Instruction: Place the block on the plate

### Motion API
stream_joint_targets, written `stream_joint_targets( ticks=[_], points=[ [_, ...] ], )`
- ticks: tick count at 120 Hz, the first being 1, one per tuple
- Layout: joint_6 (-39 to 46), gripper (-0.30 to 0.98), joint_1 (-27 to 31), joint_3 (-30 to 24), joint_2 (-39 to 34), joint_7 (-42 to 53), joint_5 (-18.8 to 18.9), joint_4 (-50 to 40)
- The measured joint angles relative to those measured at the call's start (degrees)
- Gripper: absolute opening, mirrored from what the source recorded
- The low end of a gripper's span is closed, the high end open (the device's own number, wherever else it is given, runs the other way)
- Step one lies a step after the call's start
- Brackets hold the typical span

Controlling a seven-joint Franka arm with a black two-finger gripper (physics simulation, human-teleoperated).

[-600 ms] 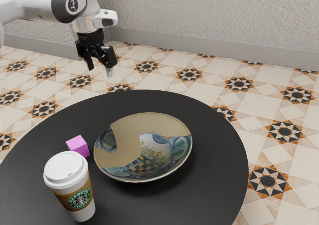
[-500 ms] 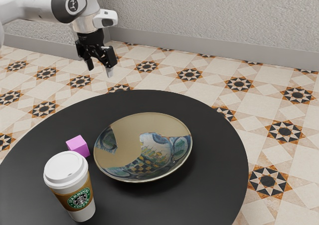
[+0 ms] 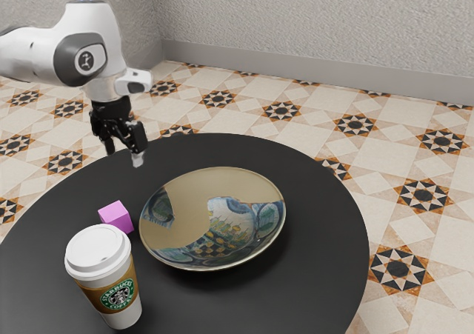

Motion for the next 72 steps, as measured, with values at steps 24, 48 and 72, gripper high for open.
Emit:
stream_joint_targets(
  ticks=[24, 48, 72],
  points=[
    [9.53, 0.69, 3.03, 1.35, -0.07, 5.98, 2.13, -8.6],
    [20.16, 0.69, 5.94, 1.52, 3.59, 13.42, 2.62, -14.29],
    [25.28, 0.69, 8.4, 1.55, 8.27, 19.26, 2.74, -14.28]
  ],
)
